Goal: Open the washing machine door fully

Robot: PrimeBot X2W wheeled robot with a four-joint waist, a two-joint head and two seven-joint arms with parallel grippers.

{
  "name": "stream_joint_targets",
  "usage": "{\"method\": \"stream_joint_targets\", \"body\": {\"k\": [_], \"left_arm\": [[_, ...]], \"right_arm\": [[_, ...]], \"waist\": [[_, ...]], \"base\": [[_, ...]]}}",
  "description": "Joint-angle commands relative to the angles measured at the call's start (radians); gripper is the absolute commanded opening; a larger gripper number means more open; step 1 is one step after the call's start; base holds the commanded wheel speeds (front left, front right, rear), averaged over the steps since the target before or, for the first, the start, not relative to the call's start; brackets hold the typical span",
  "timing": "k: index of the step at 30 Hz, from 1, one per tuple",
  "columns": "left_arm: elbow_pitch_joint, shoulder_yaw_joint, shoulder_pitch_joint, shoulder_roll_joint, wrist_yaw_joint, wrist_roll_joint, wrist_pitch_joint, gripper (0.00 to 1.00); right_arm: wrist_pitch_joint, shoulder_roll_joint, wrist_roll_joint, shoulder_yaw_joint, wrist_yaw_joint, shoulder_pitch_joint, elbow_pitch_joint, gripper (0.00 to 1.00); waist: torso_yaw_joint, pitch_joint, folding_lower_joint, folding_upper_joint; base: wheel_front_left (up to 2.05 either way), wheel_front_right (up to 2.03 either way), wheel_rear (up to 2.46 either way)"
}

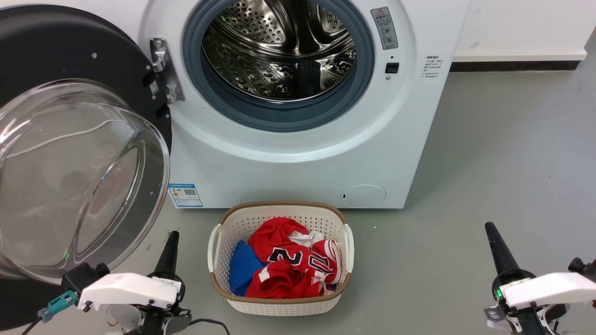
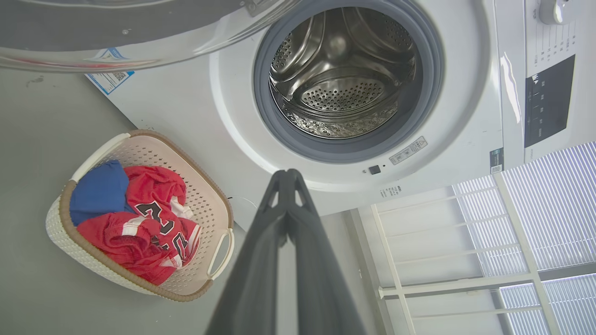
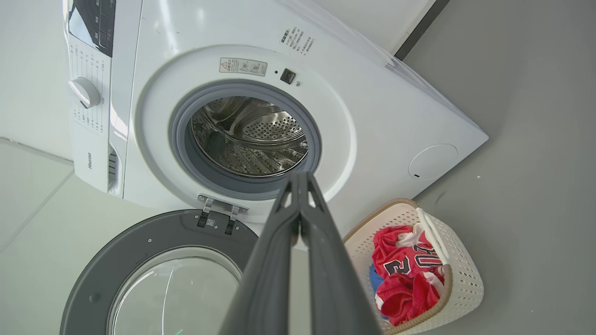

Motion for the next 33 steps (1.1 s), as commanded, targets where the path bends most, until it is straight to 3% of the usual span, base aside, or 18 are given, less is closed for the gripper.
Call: {"method": "stream_joint_targets", "body": {"k": [1, 33], "left_arm": [[-0.011, 0.013, -0.015, -0.003, -0.009, -0.021, 0.007, 0.00], [-0.016, 0.114, -0.010, -0.063, -0.073, -0.240, 0.078, 0.00]], "right_arm": [[0.005, 0.002, 0.031, -0.003, 0.000, -0.023, -0.004, 0.00], [0.034, 0.003, 0.331, -0.019, 0.000, -0.049, 0.029, 0.00]], "waist": [[0.000, 0.000, 0.0000, 0.0000], [0.002, 0.004, -0.0001, 0.0000]], "base": [[0.00, 0.00, 0.00], [0.00, 0.00, 0.00]]}}
